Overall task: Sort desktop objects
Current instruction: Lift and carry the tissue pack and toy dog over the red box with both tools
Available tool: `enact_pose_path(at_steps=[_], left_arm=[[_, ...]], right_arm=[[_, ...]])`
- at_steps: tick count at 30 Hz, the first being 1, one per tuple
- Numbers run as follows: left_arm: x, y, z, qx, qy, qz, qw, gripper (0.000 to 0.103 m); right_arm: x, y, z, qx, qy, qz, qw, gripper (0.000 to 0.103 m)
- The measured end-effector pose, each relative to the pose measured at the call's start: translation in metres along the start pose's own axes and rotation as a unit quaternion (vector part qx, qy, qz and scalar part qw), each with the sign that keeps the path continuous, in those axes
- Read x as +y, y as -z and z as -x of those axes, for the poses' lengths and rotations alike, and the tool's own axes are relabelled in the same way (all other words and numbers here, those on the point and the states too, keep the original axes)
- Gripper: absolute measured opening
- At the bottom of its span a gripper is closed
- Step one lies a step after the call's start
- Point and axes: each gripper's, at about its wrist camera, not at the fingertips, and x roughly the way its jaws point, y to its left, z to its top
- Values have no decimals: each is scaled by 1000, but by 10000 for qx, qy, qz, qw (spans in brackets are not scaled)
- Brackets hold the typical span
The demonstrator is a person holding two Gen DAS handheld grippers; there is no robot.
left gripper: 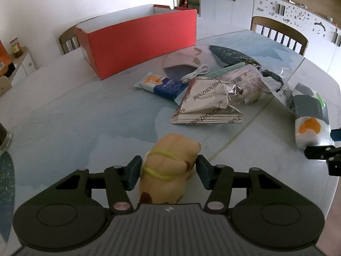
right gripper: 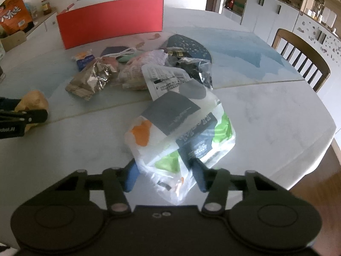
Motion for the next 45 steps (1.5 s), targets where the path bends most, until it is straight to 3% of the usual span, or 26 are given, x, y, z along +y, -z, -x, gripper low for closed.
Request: enact_pose_path(at_steps=[9,22,34,45], left_arm=[[2,-1,10,-42,57,73,9999,51],[2,-11,33,-153,72,120,9998,51],[6,-39,68,-367,-10,231,9991,51],[10,-67,75,-424,-178,500,9977,51]], right_arm=[[0,-1,11,-27,40,50,10000,34],[-4,-12,43,-434,84,-17,9990,32],[9,-45,81,-927,-321,178,9950,32],[16,-95,91,-1196,-840,678,9869,33]])
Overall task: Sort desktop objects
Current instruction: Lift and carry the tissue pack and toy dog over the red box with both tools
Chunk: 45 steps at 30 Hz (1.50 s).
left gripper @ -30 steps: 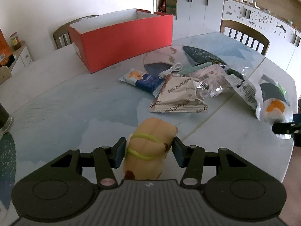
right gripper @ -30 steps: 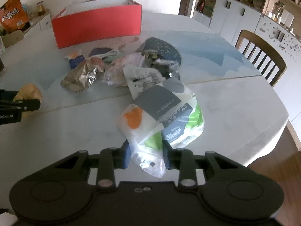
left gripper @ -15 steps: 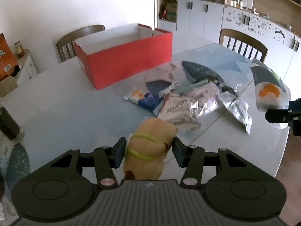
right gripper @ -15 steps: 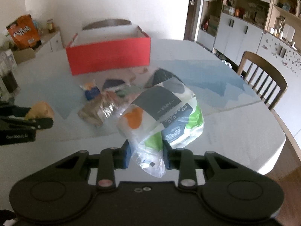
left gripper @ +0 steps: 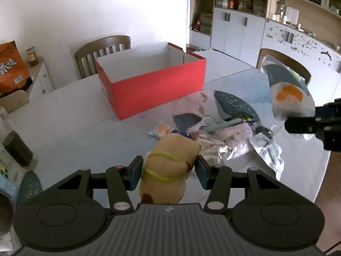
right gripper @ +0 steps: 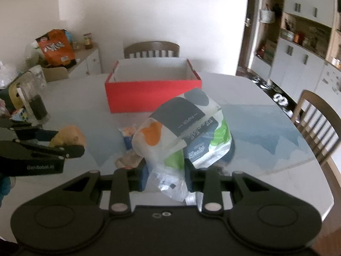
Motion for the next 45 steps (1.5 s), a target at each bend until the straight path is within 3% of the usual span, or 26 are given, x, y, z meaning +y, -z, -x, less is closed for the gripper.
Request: enact_pose_path(at_steps=[7,23,45], left_arm=[[4,-24,-7,6,-200,258,9995,51],[6,-90,-38,-127,-503,526,9973,52],[25,-167,-108,-155,-916,710,9931,52]], right_arm=[[-17,-33,-13,-38,-416,113,9991,33],[-34,-106,-52,-176,-925,997,9905,33],[-54,-175,-125,-181,-1276,1498,9803,33]])
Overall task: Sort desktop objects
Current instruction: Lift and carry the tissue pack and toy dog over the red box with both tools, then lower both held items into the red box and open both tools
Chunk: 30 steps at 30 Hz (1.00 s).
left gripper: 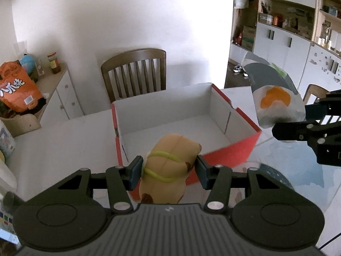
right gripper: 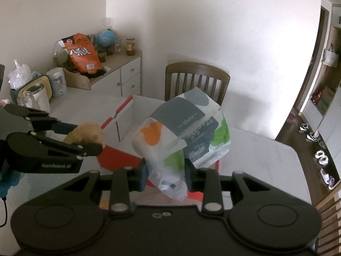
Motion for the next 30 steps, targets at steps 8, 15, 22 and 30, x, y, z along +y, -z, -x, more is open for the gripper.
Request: enact_pose_path(at_steps=[8,15,22,30], left_arm=[[3,-22,-35,79,-125,-23,9999,52],[8,-31,-61,179,-232,-132,9995,52],[14,-38,-86,361,-193,-146,9991,53],[15,-48,-117,526,-284,-427,9973,53]], right_arm=[[-17,-13,-33,100,-122,56,9999,33],[-32,-19,-63,223,-217,-83,9995,33],[-37,-20,-85,358,-295,-36,9989,33],[-33,-21,-112,597,-423,126,9972,34]])
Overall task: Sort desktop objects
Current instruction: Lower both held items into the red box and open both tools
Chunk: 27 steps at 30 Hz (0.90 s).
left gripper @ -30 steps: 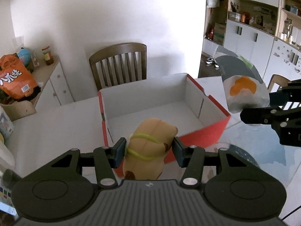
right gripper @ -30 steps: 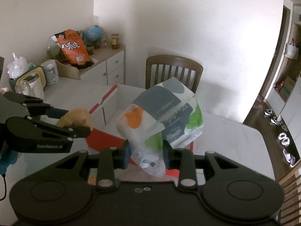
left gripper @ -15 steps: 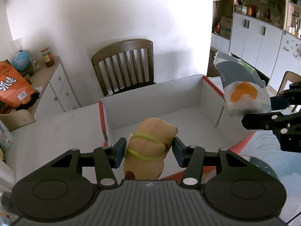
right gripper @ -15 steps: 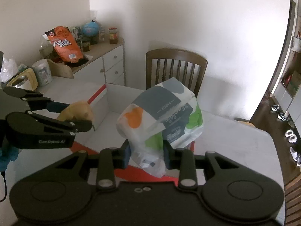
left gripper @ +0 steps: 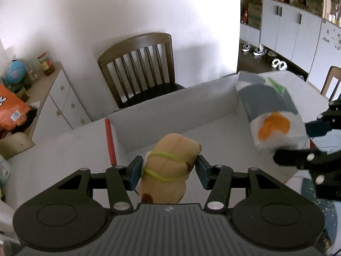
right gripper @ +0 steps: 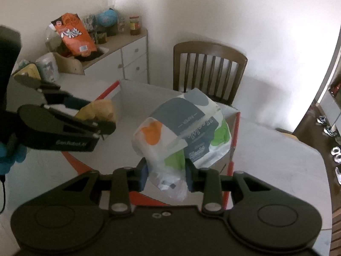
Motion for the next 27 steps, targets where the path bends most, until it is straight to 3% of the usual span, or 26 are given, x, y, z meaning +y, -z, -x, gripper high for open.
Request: enact_pose_path(at_steps=[6,21,27], left_arm=[[-4,-8,-22,153,32,-232,9996,53],[-1,-4,-89,992,130,-368,9943,53],[-8,-7,-102,1236,182,-487,9910,53]], right_arm=[[-3,-2,-26,262,-31,99,9996,34],[-10,-3,-72,701,75,327,9970,34],[-7,1,-88,973,-120,575,9935,34]])
